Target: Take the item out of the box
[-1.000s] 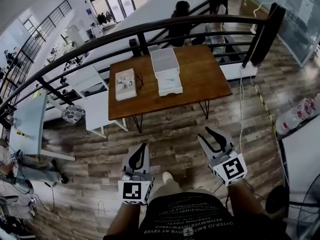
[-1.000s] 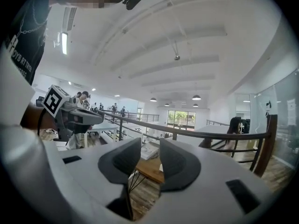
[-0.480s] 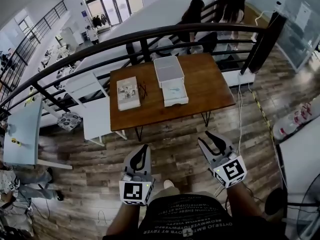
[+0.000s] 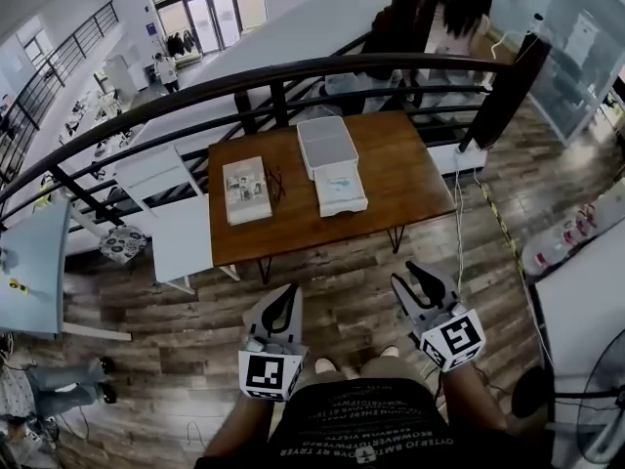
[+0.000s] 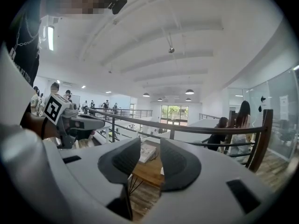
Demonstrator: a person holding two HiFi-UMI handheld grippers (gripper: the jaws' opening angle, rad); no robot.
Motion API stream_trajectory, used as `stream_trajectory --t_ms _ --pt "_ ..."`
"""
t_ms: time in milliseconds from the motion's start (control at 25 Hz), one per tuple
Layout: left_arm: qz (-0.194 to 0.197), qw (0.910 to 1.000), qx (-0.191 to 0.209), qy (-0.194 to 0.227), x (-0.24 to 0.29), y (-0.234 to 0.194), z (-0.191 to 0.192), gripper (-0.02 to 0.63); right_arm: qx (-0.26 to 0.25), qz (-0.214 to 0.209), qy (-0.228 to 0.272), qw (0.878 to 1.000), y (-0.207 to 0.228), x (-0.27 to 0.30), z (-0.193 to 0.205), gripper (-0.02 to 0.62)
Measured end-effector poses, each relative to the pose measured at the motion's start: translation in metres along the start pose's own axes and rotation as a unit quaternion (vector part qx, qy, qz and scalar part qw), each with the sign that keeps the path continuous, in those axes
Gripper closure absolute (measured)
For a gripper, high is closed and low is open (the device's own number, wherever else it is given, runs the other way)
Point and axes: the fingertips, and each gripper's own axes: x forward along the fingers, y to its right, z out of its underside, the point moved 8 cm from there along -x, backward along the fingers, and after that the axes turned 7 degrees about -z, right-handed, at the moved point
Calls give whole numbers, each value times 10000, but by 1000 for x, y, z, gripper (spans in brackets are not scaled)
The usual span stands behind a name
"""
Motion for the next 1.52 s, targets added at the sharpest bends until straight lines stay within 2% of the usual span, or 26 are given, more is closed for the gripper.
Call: stream_trajectory --t_ms 360,640,960,1360,1520 --pt "-59 10000 36 -59 12 -8 9 600 26 46 -14 10000 11 8 6 465" --pt "-246 9997 54 -59 38 -5 5 600 41 -72 -7 10000 42 20 8 465" --pt "-421 9991 2 -68 85 -9 -2 600 115 -303 62 9995 87 56 11 465" --pt "-565 9982 -145 -119 154 -28 8 600 94 -546 -83 9984 141 105 15 465" --pt "-625 9978 -83 -209 176 -34 6 600 86 -661 -89 9977 158 122 17 465"
